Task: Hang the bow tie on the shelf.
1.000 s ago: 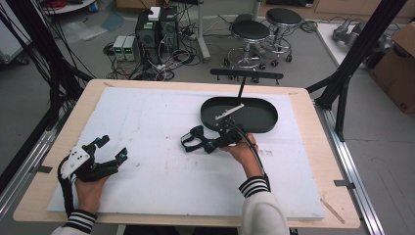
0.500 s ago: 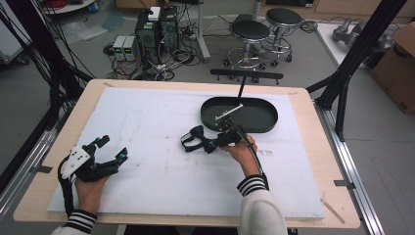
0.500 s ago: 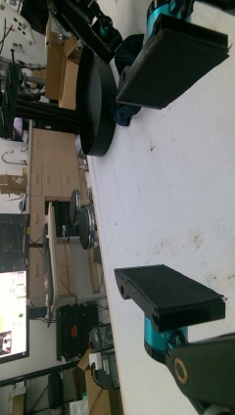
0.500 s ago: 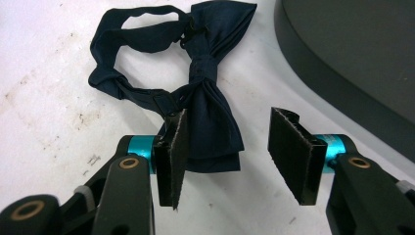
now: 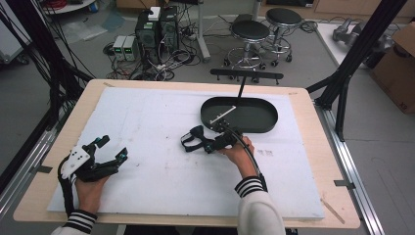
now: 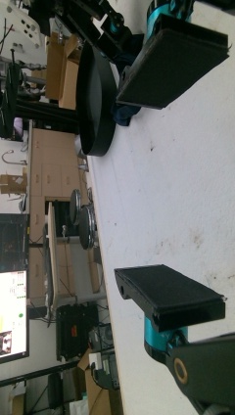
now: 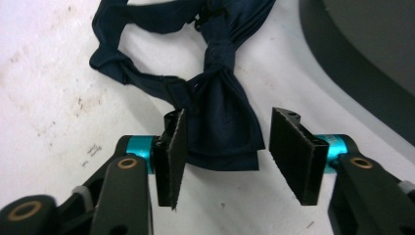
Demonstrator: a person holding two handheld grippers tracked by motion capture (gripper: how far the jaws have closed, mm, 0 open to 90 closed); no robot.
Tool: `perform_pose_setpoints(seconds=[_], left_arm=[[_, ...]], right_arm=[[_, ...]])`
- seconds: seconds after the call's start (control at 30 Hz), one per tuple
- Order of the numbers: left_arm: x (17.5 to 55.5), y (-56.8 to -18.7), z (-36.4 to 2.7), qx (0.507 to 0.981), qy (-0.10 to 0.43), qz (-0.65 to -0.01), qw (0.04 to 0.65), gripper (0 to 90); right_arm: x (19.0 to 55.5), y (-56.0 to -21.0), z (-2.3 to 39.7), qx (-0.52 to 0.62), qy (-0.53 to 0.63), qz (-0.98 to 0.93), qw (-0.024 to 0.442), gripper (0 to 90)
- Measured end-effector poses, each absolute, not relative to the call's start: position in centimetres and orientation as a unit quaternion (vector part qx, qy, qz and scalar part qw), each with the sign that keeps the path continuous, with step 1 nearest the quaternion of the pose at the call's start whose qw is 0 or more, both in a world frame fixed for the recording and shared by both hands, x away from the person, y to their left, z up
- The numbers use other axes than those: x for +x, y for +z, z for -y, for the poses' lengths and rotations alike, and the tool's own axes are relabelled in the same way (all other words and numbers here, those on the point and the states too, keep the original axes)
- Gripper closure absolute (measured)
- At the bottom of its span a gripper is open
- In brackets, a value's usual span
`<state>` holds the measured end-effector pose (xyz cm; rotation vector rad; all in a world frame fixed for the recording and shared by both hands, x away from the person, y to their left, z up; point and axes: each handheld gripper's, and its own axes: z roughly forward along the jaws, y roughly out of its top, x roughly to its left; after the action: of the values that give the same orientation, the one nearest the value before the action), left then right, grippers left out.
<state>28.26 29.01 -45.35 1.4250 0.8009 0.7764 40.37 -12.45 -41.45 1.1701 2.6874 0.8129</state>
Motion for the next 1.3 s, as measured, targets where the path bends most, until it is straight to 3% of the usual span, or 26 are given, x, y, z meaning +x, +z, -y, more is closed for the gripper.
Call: perform_pose_setpoints(seconds=[0.3,0.53,1.3], left_arm=[[28.26,-45.36,-29.01,0.619,0.337,-0.348,0.618,17.0],[28.26,-45.36,-29.01,0.62,0.338,-0.348,0.617,17.1],[28.25,-45.37,-28.99,0.619,0.337,-0.348,0.618,17.1]], right_arm=[[40.1,-41.69,11.69,0.375,0.232,-0.896,0.054,69.9],[39.99,-41.61,11.52,0.376,0.23,-0.896,0.045,78.2],[39.61,-40.95,11.56,0.359,0.252,-0.896,0.069,81.5]])
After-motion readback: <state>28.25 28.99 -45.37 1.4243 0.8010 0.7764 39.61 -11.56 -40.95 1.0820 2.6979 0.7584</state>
